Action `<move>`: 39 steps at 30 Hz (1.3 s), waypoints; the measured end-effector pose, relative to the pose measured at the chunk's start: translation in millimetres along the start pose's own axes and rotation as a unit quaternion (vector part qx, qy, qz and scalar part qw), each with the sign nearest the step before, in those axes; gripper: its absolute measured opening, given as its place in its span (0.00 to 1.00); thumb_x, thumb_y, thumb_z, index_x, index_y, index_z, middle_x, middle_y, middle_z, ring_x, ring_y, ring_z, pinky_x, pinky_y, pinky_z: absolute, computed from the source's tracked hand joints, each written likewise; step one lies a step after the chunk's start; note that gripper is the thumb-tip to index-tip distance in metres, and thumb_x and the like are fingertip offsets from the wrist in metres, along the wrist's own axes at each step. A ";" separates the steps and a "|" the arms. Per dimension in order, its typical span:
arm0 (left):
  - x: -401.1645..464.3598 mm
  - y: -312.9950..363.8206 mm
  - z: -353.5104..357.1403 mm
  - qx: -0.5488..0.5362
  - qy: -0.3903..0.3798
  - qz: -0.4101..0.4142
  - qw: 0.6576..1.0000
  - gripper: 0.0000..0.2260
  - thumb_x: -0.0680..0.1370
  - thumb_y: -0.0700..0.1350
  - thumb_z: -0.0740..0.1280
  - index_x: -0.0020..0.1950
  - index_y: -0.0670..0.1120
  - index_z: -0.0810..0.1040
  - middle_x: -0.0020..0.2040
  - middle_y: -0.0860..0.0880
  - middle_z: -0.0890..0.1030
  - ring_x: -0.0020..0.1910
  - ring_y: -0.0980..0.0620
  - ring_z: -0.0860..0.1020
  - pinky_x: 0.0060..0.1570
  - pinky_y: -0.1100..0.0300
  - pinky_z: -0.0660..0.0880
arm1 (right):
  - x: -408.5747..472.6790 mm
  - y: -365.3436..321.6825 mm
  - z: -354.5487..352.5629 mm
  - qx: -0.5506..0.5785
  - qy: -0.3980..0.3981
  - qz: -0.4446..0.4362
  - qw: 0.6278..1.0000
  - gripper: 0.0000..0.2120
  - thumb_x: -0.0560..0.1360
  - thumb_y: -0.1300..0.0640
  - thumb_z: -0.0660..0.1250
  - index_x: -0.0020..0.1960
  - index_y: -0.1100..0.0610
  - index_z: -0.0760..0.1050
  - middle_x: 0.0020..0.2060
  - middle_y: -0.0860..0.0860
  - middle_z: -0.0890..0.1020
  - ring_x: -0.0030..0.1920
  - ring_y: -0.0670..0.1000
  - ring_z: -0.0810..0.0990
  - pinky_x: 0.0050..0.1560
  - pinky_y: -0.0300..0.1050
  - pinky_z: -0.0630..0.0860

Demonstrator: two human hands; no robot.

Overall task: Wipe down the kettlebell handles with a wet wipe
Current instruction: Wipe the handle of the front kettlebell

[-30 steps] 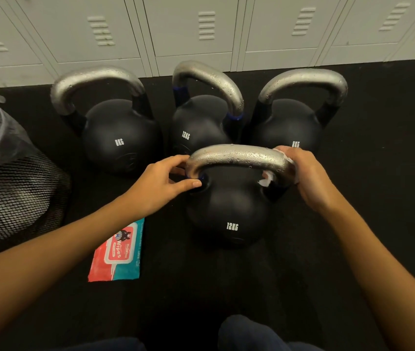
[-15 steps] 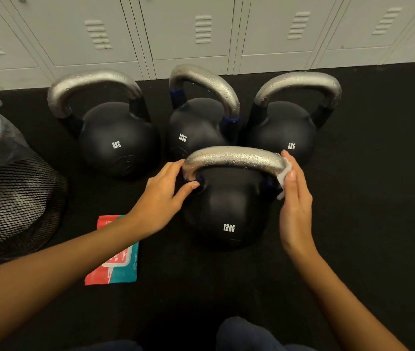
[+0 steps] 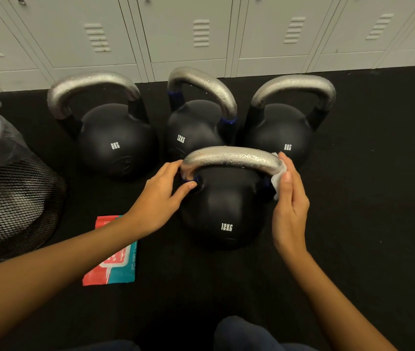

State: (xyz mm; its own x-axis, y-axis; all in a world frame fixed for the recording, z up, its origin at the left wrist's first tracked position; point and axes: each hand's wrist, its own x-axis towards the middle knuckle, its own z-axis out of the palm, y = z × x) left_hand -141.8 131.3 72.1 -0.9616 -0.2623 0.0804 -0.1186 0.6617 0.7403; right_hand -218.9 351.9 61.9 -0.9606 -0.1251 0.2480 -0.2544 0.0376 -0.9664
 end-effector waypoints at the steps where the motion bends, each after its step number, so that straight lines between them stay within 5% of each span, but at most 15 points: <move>1: 0.2 -0.3 0.0 0.001 0.001 0.002 1.000 0.20 0.79 0.49 0.66 0.70 0.47 0.69 0.61 0.53 0.74 0.60 0.60 0.72 0.57 0.71 0.66 | 3.2 -5.0 2.1 -0.005 -0.002 -0.018 1.000 0.16 0.84 0.55 0.54 0.70 0.51 0.69 0.67 0.43 0.75 0.70 0.41 0.70 0.71 0.37 0.65; 16: 0.7 0.4 -4.9 -0.001 0.003 0.011 1.000 0.21 0.78 0.48 0.67 0.70 0.46 0.71 0.61 0.52 0.75 0.61 0.58 0.73 0.62 0.63 0.69 | -4.9 0.3 4.8 0.009 0.017 -0.022 1.000 0.17 0.83 0.58 0.58 0.72 0.51 0.67 0.70 0.42 0.72 0.74 0.42 0.65 0.74 0.40 0.62; 21: 0.8 0.3 -4.4 -0.006 -0.001 0.009 1.000 0.21 0.78 0.48 0.67 0.71 0.47 0.70 0.60 0.54 0.75 0.60 0.60 0.72 0.59 0.69 0.68 | 7.1 -4.6 6.5 -0.017 -0.011 -0.062 0.998 0.16 0.83 0.59 0.58 0.70 0.52 0.69 0.67 0.39 0.73 0.74 0.43 0.66 0.74 0.40 0.62; 27: 1.8 -3.5 -3.4 -0.008 -0.002 0.006 1.000 0.21 0.78 0.49 0.66 0.70 0.48 0.70 0.59 0.55 0.74 0.59 0.63 0.72 0.56 0.75 0.66 | -5.8 16.3 -6.8 -0.007 0.022 0.033 0.999 0.18 0.82 0.45 0.57 0.71 0.45 0.70 0.65 0.49 0.78 0.64 0.45 0.74 0.71 0.56 0.68; 32: 2.3 -5.3 -2.8 -0.006 -0.002 0.007 1.000 0.21 0.78 0.50 0.66 0.70 0.48 0.71 0.58 0.56 0.74 0.59 0.63 0.72 0.55 0.76 0.65 | 6.5 1.4 -4.8 -0.004 0.007 -0.009 1.000 0.16 0.84 0.55 0.57 0.70 0.53 0.72 0.65 0.44 0.77 0.68 0.40 0.72 0.70 0.41 0.68; 36: 2.3 -4.9 -2.6 -0.001 -0.002 0.007 1.000 0.21 0.78 0.50 0.66 0.70 0.48 0.70 0.59 0.56 0.74 0.59 0.63 0.71 0.54 0.75 0.65 | 11.4 -8.3 1.6 -0.021 -0.016 -0.069 0.997 0.15 0.82 0.57 0.59 0.69 0.54 0.72 0.63 0.41 0.77 0.68 0.43 0.73 0.68 0.38 0.68; 39: 2.2 -4.7 -2.4 -0.005 -0.003 0.008 1.000 0.21 0.78 0.49 0.66 0.70 0.48 0.71 0.59 0.55 0.74 0.59 0.63 0.71 0.54 0.75 0.65 | 6.9 -3.1 -1.5 0.006 -0.006 -0.029 1.000 0.17 0.82 0.54 0.59 0.69 0.54 0.72 0.64 0.43 0.77 0.68 0.41 0.73 0.69 0.37 0.68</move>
State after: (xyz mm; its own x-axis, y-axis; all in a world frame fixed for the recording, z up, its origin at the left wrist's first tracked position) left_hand -142.7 125.9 70.3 -0.9648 -0.2478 0.0884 -0.1010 0.6591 0.7453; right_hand -224.9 352.4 66.7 -0.9428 -0.1384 0.3032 -0.3085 0.0184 -0.9510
